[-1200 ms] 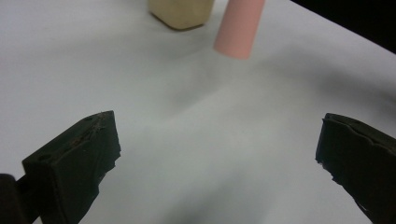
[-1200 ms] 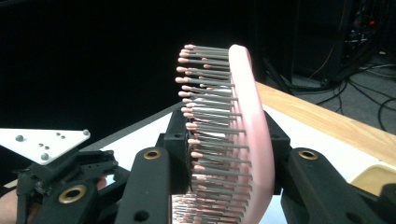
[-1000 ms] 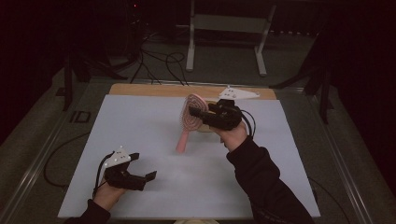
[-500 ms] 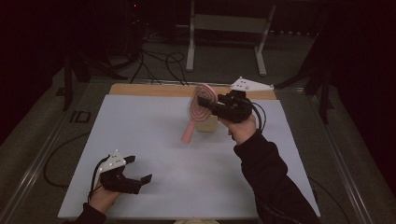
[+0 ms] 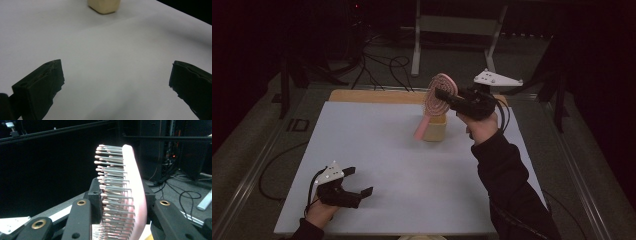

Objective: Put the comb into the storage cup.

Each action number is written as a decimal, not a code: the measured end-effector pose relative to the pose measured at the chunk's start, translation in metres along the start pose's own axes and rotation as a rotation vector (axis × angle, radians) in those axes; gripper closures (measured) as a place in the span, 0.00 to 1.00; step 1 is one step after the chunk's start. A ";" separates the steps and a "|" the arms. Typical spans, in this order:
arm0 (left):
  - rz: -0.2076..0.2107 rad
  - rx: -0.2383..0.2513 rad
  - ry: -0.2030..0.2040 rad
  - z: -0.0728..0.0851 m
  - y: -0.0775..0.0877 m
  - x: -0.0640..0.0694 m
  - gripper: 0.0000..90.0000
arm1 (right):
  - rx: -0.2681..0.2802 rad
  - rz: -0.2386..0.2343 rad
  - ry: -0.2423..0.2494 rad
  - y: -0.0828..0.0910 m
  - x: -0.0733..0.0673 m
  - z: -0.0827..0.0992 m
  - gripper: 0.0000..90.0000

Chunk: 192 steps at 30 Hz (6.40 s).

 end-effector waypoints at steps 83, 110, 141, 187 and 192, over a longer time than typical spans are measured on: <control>0.016 0.022 -0.046 -0.001 0.001 0.005 0.00 | -0.011 0.240 -0.090 -0.055 0.089 0.042 0.72; 0.019 0.028 -0.047 -0.001 0.002 0.006 0.00 | -0.043 0.241 -0.157 -0.072 0.097 0.076 0.72; 0.019 0.028 -0.046 -0.001 0.002 0.005 0.00 | -0.069 0.229 -0.211 -0.075 0.105 0.093 0.72; 0.018 0.029 -0.045 -0.001 0.002 0.005 0.00 | -0.183 0.190 -0.189 -0.068 0.116 0.100 0.11; 0.018 0.029 -0.046 -0.001 0.002 0.005 0.00 | -0.206 0.199 -0.175 -0.068 0.115 0.102 0.11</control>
Point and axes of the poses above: each handheld gripper's, and its own axes: y roughly backward along the jaws, z roughly out of its underside, x roughly to its right, the point moved 1 cm from there along -y, roughly forward along the jaws, and after that the axes turned 6 degrees about -x, right-handed, at the moved point
